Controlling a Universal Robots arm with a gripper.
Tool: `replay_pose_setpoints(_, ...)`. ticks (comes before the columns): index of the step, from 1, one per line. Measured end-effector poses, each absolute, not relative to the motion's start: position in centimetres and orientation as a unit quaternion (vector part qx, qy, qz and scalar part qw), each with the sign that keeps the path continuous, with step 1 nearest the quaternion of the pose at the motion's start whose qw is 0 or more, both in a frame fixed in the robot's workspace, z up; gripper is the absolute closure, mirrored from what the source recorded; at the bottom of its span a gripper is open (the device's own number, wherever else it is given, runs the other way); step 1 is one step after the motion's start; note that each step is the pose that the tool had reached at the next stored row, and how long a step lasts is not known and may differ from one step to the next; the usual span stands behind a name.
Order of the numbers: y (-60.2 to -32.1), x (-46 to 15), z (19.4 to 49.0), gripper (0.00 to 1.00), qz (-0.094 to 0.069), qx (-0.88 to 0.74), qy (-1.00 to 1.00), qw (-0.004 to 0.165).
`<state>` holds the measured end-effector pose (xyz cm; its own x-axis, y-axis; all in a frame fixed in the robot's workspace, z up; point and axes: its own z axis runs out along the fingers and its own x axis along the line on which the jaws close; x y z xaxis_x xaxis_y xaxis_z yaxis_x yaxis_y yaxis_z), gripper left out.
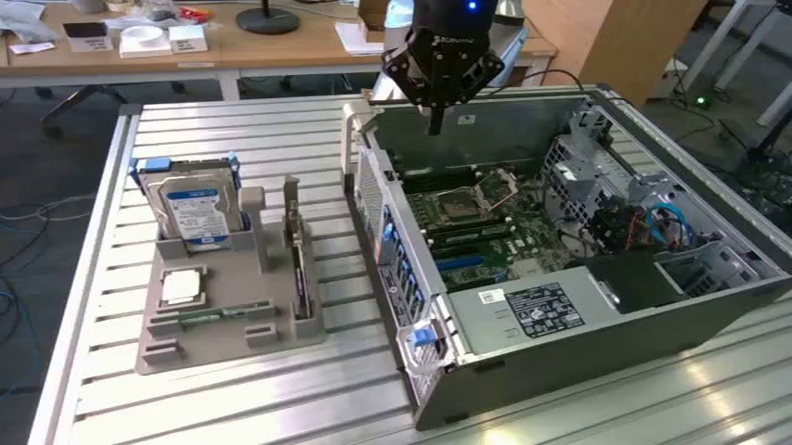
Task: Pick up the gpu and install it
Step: 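Reach for the gpu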
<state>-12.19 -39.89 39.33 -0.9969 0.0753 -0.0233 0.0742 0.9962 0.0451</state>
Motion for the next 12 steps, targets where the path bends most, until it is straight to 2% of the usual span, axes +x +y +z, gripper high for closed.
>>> replay_pose_setpoints(12,-39.89,-12.19,39.33,0.90,0.022,0.037,0.999,0.012)
